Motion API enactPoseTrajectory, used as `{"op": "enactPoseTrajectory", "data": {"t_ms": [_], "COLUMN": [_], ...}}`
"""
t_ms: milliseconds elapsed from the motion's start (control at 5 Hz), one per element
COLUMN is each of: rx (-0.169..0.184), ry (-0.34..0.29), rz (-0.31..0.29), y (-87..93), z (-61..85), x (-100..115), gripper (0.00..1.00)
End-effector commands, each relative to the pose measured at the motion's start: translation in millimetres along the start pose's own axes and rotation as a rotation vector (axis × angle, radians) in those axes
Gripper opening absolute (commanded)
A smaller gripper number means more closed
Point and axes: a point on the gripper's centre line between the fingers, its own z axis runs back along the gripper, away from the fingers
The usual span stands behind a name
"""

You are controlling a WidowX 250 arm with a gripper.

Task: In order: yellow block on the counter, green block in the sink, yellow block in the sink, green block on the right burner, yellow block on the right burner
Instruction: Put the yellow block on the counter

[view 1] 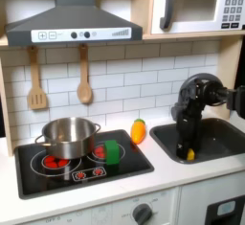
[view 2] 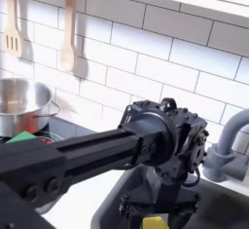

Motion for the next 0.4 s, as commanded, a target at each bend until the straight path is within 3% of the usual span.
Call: {"op": "enactPoseTrajectory", "data": {"t_ms": [0, 200], "rx": [0.009, 0.010], "ry": [-0.016, -0.015], "rz": [-0.001, -0.001], "y": [-1.7, -2.7], "z": [-13.0, -18.0], "x": [3.3, 5.9], "gripper": [1.00, 1.00]}}
